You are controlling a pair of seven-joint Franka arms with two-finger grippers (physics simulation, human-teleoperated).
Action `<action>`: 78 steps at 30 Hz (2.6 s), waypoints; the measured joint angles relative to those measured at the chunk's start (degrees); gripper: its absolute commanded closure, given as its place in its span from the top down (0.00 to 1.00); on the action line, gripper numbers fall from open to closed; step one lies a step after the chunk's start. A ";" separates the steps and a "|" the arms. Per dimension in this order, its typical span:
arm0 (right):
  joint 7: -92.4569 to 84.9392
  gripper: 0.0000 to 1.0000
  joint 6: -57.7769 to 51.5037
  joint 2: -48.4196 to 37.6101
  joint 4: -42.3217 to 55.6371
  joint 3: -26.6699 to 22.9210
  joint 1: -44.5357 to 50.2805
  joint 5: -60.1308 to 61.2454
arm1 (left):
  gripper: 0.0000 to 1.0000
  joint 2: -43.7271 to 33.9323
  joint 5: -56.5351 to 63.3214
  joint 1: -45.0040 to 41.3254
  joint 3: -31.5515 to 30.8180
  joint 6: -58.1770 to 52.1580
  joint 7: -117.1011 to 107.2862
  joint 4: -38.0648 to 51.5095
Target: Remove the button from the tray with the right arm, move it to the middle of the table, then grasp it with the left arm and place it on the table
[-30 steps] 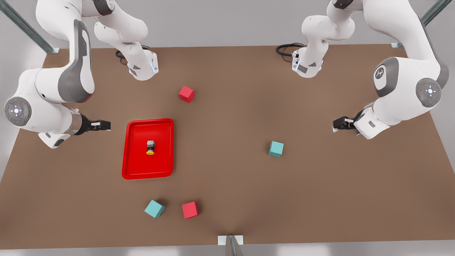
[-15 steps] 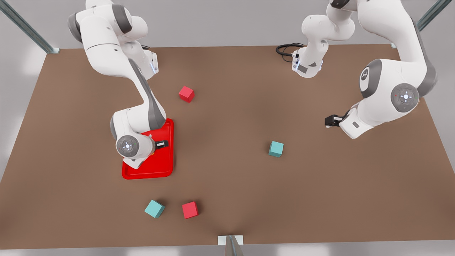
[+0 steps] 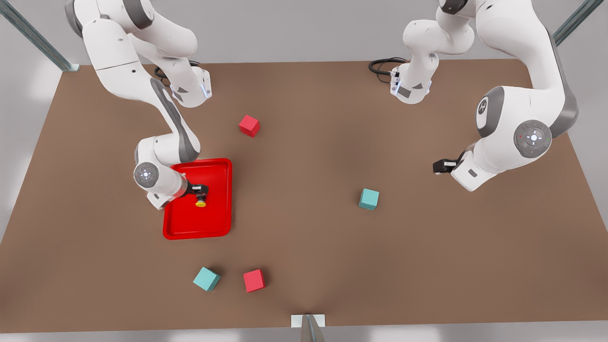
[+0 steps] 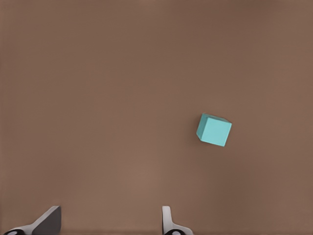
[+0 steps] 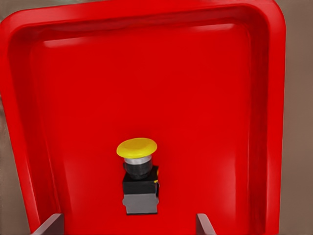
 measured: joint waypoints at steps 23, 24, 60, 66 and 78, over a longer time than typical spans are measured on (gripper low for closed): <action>1.86 1.00 20.93 0.18 -14.23 1.40 -1.07 -7.82 | 1.00 0.84 0.22 -0.55 -0.09 0.06 -2.53 0.14; 1.90 1.00 21.11 0.31 -14.25 1.41 -1.07 -8.16 | 1.00 0.81 0.22 -0.64 -0.09 0.05 -2.60 0.11; 2.45 0.74 24.96 4.66 -12.22 1.39 -1.53 -10.45 | 1.00 -0.69 0.31 -2.73 -0.86 -3.60 -5.69 0.35; 2.44 0.55 25.37 4.78 -12.42 1.39 -1.68 -10.88 | 1.00 -0.70 0.31 -2.73 -0.88 -3.64 -5.96 0.35; 2.23 0.49 25.61 4.70 -12.44 1.41 -1.73 -10.92 | 1.00 -1.10 1.60 -4.67 -1.45 -3.80 -6.77 0.69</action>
